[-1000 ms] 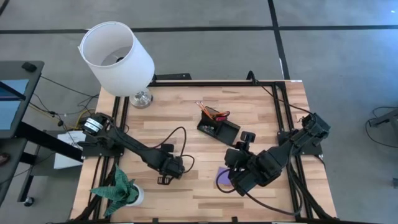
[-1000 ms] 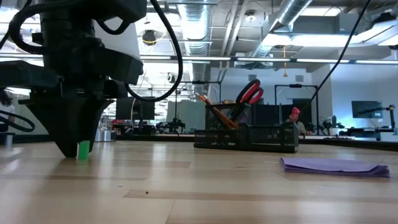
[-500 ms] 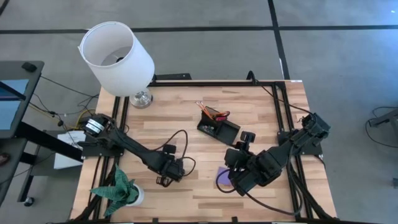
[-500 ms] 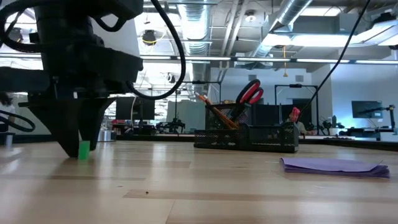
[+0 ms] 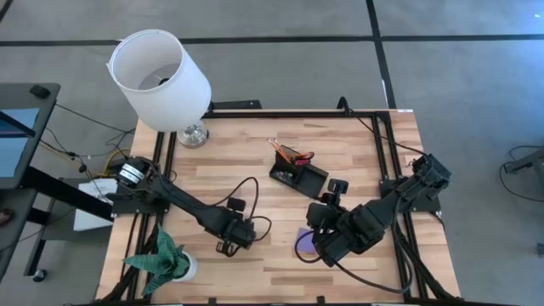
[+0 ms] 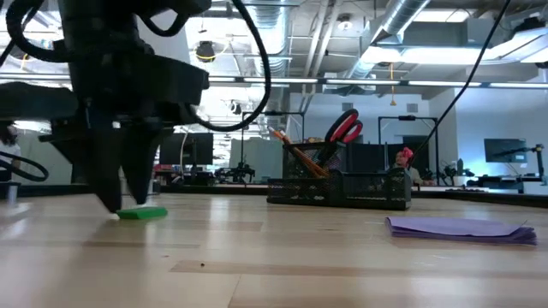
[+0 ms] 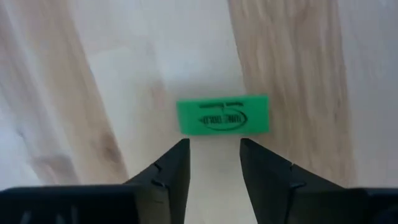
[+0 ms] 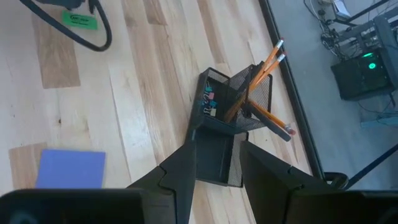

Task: Pick and place office supplies into organizer
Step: Put the green eraser into the black desk organizer, then put the violet sticky notes into the black desk organizer

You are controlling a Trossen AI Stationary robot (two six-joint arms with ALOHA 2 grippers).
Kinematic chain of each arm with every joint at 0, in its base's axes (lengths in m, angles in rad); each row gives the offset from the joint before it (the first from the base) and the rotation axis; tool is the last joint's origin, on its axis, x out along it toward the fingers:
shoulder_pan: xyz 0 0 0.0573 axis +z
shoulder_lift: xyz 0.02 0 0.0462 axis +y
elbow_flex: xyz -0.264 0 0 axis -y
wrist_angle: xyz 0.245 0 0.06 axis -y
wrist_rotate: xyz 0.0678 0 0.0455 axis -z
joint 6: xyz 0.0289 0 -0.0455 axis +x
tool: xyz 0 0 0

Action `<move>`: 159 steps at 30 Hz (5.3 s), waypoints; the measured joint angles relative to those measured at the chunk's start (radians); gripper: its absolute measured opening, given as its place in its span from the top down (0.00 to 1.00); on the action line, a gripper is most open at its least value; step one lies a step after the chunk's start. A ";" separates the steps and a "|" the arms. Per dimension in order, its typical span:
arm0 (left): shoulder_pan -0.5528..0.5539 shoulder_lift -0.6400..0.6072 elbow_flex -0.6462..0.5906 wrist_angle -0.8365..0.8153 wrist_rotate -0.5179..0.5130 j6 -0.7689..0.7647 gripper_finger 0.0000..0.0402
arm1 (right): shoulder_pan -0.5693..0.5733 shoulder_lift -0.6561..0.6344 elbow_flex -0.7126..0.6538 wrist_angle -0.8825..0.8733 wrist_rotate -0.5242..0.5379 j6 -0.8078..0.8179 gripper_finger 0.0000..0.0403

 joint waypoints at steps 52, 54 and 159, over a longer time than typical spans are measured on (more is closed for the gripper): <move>0.062 -0.009 -0.094 0.217 -0.092 -0.924 0.79 | 0.001 0.000 0.000 0.003 -0.001 -0.026 0.70; 0.062 -0.008 -0.094 0.234 -0.100 -0.891 0.86 | 0.001 0.000 0.000 0.003 -0.001 -0.026 0.70; 0.383 -0.462 0.095 0.031 -0.391 0.050 0.68 | -0.031 0.004 -0.650 0.926 -0.525 0.156 0.31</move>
